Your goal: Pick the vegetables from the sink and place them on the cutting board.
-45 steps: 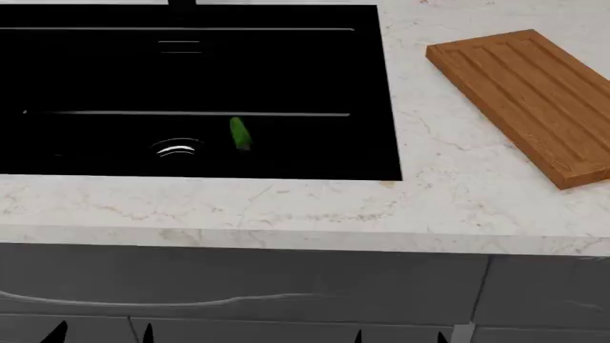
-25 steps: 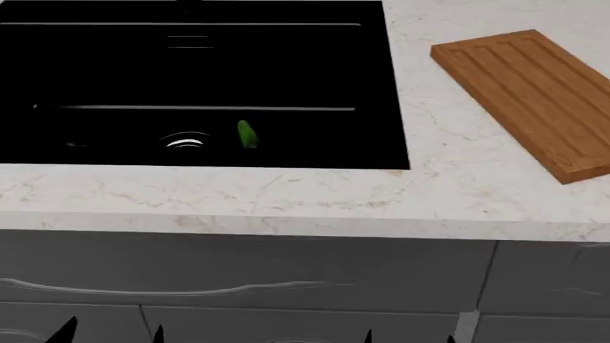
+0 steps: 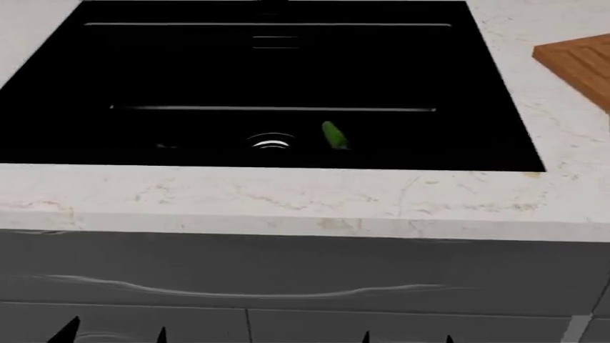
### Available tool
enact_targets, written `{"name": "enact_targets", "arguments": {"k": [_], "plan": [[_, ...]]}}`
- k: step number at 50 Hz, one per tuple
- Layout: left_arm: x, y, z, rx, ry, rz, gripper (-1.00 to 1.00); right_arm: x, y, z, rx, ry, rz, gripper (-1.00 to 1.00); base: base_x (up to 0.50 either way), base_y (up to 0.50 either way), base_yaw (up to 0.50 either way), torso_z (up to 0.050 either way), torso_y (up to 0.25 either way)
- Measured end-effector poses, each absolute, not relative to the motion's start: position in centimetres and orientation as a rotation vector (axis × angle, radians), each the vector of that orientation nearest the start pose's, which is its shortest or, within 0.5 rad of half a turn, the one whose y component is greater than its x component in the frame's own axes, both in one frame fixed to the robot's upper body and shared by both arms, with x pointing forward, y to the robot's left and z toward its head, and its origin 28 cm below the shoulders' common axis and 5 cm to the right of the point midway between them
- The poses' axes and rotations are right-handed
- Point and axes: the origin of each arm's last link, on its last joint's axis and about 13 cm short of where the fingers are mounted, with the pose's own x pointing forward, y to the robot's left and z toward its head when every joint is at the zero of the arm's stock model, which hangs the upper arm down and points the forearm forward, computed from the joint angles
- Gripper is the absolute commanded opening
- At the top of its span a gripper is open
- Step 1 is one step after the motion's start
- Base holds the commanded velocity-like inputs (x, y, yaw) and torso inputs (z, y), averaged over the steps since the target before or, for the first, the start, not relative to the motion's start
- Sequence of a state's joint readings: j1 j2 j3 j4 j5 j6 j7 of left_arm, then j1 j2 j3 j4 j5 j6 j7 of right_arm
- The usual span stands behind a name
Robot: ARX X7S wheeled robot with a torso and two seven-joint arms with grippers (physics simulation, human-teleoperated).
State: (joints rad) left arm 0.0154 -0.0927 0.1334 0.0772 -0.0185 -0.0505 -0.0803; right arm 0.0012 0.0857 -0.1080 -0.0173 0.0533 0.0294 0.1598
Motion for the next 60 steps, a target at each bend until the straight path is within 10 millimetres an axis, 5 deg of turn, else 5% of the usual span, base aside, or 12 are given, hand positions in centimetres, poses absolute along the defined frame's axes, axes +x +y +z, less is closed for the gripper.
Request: {"name": "enact_targets", "arguments": {"k": [17,28,39,49,60], "plan": [[21.0,20.4,3.4,0.064,0.049,-0.045,1.00,21.1,-9.9,2.5,0.005,0.066,-0.075,1.00,0.00,0.24,0.00,0.000,0.000],[25.5,22.1,13.9,0.225,-0.144,-0.067,1.00,25.0,-12.0,13.7,-0.014,-0.132,-0.067,1.00,0.00,0.00,0.00,0.000,0.000],[26.7,23.7,22.6,0.313,-0.312,0.008,1.00,26.7,-13.2,23.6,-0.099,-0.290,-0.034,1.00,0.00,0.00,0.00,0.000,0.000],[27.8,24.6,25.6,0.359,-0.349,0.068,1.00,27.4,-14.1,27.6,-0.202,-0.373,-0.024,1.00,0.44,0.00,0.00,0.000,0.000],[28.0,25.2,26.6,0.362,-0.343,0.106,1.00,27.4,-14.7,28.9,-0.268,-0.405,-0.033,1.00,0.50,0.00,0.00,0.000,0.000]]}}
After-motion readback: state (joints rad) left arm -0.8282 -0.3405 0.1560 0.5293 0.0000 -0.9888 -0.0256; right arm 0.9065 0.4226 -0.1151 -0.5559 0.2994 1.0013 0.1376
